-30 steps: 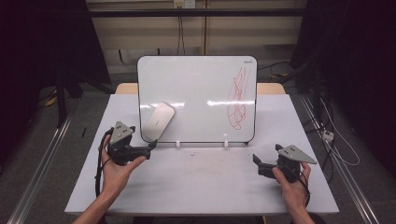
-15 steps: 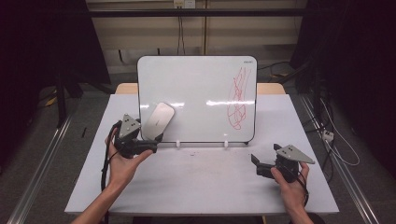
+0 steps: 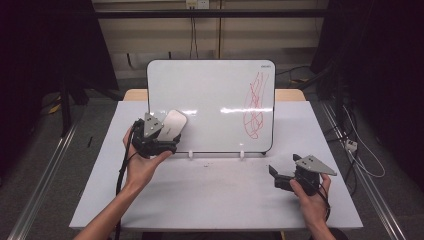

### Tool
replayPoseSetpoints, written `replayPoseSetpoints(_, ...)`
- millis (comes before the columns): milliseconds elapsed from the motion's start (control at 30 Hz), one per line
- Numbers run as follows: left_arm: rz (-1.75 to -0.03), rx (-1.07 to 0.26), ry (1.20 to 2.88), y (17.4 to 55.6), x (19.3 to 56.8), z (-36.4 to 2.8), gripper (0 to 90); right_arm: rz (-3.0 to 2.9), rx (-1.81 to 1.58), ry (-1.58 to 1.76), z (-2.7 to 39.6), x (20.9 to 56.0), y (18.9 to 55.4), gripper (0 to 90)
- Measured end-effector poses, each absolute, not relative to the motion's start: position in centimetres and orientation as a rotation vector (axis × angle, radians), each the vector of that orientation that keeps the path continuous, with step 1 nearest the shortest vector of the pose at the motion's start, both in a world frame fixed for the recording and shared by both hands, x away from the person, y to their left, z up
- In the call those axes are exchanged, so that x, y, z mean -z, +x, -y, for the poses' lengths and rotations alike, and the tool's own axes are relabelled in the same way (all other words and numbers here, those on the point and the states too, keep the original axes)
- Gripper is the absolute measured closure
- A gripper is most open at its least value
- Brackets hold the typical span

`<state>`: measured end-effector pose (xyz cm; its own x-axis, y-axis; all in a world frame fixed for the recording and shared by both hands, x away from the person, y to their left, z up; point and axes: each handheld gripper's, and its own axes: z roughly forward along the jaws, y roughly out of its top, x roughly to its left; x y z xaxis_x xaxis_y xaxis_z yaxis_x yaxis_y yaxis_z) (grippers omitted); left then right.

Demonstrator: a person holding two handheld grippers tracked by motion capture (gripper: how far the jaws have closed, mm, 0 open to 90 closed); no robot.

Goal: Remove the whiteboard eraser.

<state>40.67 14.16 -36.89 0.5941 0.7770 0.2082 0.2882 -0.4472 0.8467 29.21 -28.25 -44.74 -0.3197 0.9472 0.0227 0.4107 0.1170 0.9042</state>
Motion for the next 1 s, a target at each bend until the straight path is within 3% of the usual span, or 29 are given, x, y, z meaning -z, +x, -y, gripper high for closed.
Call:
replayPoseSetpoints(567, -0.906, -0.801, 2.092, 43.2, 39.0, -13.3, 10.6, -1.821, -1.163, 1.316, 28.1, 44.9, 29.4, 5.7)
replayPoseSetpoints(867, -0.910, -0.816, 2.138, 43.2, 39.7, -12.7, 18.5, -1.822, -1.166, 1.316, 28.2, 44.8, 29.3, 5.7)
replayPoseSetpoints(1000, -0.896, -0.845, 2.150, 43.3, 39.9, -12.6, 26.3, -1.825, -1.164, 1.313, 28.1, 44.8, 29.3, 5.7)
